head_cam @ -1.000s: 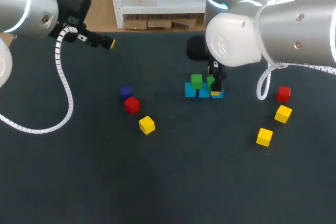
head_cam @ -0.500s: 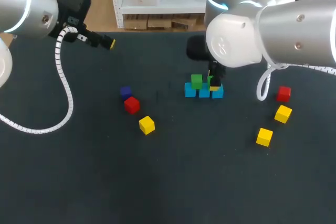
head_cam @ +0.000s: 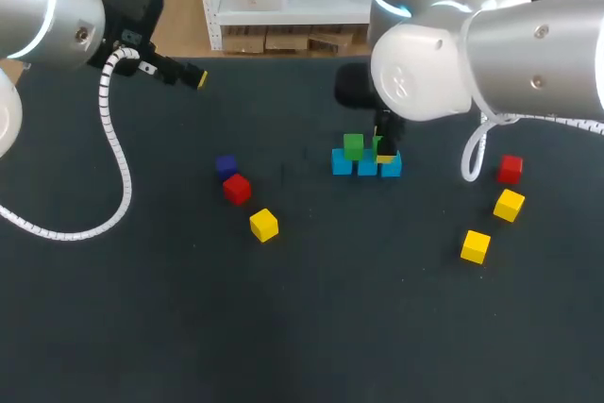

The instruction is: Place the blue cubes, place green cubes on the blue cubes, place the yellow cubes on the green cubes, then place the red cubes on the yellow cubes, and place purple cube on the red cubes.

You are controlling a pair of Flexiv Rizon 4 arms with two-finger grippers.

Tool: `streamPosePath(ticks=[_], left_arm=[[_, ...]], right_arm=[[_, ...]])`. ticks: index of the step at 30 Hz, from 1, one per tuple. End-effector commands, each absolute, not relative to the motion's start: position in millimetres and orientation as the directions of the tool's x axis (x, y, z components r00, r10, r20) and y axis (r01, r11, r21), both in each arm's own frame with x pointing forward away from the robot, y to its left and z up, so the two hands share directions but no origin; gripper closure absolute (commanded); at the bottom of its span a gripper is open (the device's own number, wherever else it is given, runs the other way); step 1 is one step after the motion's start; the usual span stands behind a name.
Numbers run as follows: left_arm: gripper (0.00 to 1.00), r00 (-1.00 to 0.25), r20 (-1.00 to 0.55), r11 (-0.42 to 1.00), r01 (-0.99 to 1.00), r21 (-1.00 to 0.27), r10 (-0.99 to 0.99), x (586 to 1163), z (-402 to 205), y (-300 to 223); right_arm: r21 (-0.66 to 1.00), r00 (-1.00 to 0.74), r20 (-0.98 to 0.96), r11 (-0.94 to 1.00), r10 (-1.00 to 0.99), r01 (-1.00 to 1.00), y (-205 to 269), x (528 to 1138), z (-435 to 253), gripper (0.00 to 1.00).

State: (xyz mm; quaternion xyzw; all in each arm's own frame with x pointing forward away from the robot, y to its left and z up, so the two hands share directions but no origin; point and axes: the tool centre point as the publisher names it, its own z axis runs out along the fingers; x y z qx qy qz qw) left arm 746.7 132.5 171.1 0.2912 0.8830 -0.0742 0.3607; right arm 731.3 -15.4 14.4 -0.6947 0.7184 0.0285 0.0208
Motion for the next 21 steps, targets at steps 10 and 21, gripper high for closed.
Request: streamPosePath(ticks=[10, 21], left_arm=[[0.00, -0.568, -0.682, 0.817, 0.572, 0.076, 0.461, 747, 171, 134], [0.00, -0.568, -0.682, 0.817, 0.572, 0.076, 0.461, 747, 171, 134]], right_arm=[[-0.020, -0.078, -0.115, 0.081, -0.990, -0.997, -36, 724, 46, 0.00], [-0.023, -0.145, -0.122, 0.148, -0.982, -0.989, -58, 695, 64, 0.00]])
